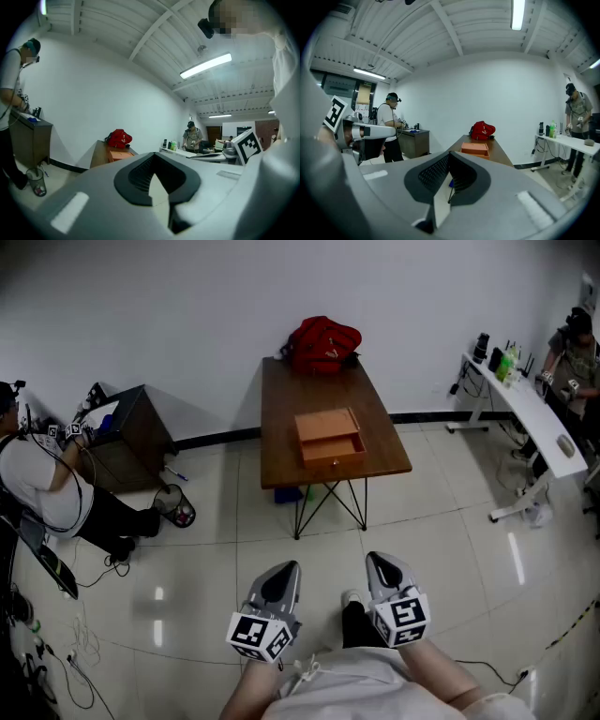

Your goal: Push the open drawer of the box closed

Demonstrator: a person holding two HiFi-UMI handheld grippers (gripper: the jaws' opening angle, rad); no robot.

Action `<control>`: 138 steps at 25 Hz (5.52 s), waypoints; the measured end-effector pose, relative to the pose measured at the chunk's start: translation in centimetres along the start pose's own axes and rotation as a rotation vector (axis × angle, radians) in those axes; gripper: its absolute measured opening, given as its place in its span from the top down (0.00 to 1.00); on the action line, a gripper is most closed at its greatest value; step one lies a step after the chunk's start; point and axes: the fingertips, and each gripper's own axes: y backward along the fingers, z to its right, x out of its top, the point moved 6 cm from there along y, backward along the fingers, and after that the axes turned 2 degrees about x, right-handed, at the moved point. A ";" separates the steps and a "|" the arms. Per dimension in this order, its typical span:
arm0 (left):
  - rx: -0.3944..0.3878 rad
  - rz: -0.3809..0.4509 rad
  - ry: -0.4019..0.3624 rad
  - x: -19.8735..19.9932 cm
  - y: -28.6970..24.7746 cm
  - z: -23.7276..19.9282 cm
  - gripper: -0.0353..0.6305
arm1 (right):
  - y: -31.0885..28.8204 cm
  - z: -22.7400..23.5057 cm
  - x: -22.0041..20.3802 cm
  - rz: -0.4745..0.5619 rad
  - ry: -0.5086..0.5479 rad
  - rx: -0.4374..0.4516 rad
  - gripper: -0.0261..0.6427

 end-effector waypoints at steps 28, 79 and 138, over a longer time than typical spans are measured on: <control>0.126 -0.278 0.110 -7.0 -34.8 -15.3 0.94 | -33.4 21.6 -3.0 -0.269 -0.049 0.151 0.96; 0.232 -0.449 0.359 -13.3 -51.1 -27.9 0.94 | -51.7 27.7 -7.4 -0.466 -0.158 0.158 0.96; -0.009 0.052 -0.067 0.5 0.0 4.1 0.94 | 3.7 -0.7 1.3 0.089 0.037 0.033 0.96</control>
